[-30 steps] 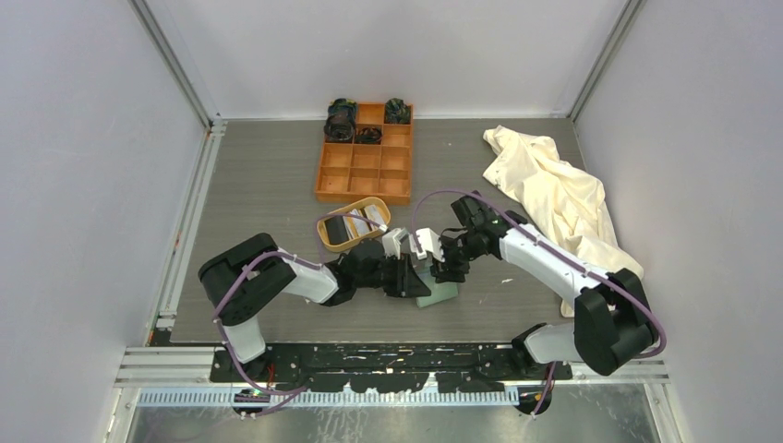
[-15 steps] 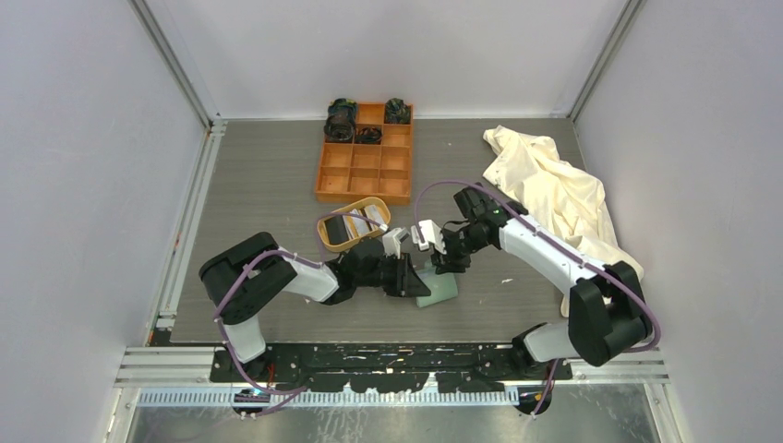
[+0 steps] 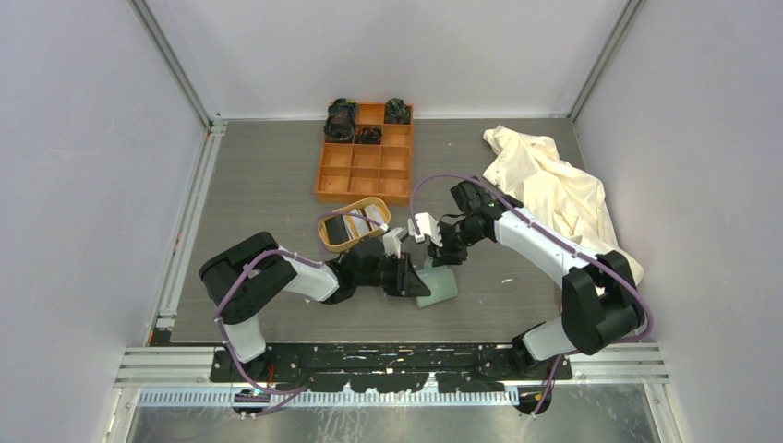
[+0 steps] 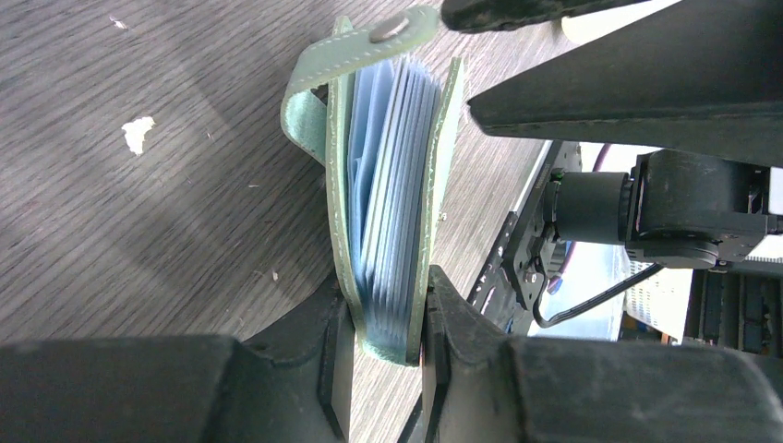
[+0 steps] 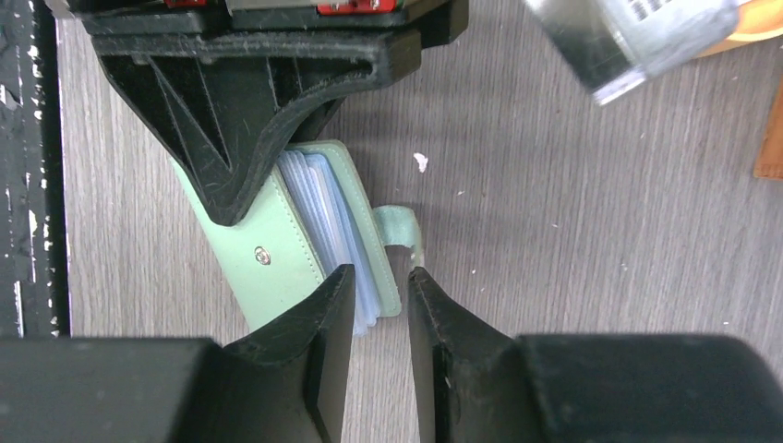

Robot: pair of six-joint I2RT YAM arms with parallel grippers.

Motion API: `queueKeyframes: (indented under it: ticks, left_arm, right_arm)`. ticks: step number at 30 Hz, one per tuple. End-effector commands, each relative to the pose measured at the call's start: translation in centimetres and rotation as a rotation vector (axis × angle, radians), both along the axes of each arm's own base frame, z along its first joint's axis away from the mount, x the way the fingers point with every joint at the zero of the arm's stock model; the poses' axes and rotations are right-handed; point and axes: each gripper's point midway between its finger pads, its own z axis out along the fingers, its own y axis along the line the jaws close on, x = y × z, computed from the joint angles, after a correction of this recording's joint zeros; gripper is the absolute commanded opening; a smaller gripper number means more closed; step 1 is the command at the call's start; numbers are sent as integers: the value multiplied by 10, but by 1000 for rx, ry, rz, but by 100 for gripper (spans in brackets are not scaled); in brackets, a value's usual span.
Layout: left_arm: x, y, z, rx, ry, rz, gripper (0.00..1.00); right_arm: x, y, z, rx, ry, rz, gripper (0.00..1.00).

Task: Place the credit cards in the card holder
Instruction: Close the card holder at the center of the board.

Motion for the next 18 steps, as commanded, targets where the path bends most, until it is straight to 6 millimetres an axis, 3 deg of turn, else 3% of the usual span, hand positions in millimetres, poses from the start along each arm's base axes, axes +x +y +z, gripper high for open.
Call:
queueKeyframes:
  ticks: [1, 13, 18]
  left_arm:
    - [-20, 11, -26, 91, 66, -64, 0]
    - [-22, 10, -25, 85, 66, -72, 0]
    - [-21, 10, -25, 85, 67, -72, 0]
  right_arm:
    - [5, 10, 29, 66, -43, 49, 34]
    - [12, 8, 14, 15, 9, 51, 33]
    - [12, 8, 12, 4, 26, 56, 23]
